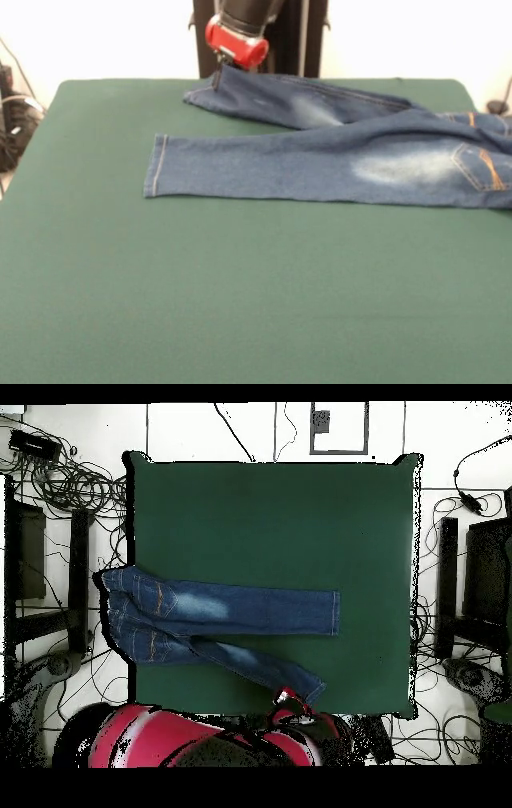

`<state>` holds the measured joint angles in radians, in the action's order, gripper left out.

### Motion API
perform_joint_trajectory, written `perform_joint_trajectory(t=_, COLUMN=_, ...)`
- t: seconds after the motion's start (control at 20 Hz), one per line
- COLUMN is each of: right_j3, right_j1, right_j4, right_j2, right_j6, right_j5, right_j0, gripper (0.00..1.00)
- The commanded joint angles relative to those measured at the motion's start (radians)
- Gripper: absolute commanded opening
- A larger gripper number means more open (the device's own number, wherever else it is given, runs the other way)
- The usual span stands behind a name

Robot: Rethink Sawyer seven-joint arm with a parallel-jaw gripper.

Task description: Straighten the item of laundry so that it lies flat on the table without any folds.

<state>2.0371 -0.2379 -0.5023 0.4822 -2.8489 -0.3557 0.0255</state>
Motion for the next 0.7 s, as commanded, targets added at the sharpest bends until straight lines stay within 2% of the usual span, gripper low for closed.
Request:
perform_joint_trajectory(t=0.05, right_j3=0.109, right_j1=-0.318, right_j4=-0.143, right_j2=-0.650, right_j6=0.315, right_j5=0.663, right_j0=-0.564, gripper=0.00)
perform_joint_trajectory(t=0.1, right_j3=0.127, right_j1=-0.323, right_j4=-0.109, right_j2=-0.696, right_j6=0.368, right_j5=0.749, right_j0=-0.635, gripper=0.00)
perform_joint_trajectory(t=0.2, right_j3=0.132, right_j1=-0.290, right_j4=-0.093, right_j2=-0.760, right_j6=0.434, right_j5=0.827, right_j0=-0.747, gripper=0.00)
perform_joint_trajectory(t=0.3, right_j3=0.083, right_j1=-0.179, right_j4=-0.120, right_j2=-0.793, right_j6=0.480, right_j5=0.832, right_j0=-0.825, gripper=0.00)
perform_joint_trajectory(t=0.4, right_j3=0.000, right_j1=-0.028, right_j4=-0.162, right_j2=-0.798, right_j6=0.514, right_j5=0.823, right_j0=-0.877, gripper=0.00)
perform_joint_trajectory(t=0.45, right_j3=-0.045, right_j1=0.020, right_j4=-0.168, right_j2=-0.805, right_j6=0.550, right_j5=0.856, right_j0=-0.892, gripper=0.00)
perform_joint_trajectory(t=0.6, right_j3=-0.138, right_j1=0.097, right_j4=-0.185, right_j2=-0.840, right_j6=0.678, right_j5=0.987, right_j0=-0.934, gripper=0.00)
perform_joint_trajectory(t=0.7, right_j3=-0.163, right_j1=0.097, right_j4=-0.196, right_j2=-0.852, right_j6=0.712, right_j5=1.035, right_j0=-0.924, gripper=0.00)
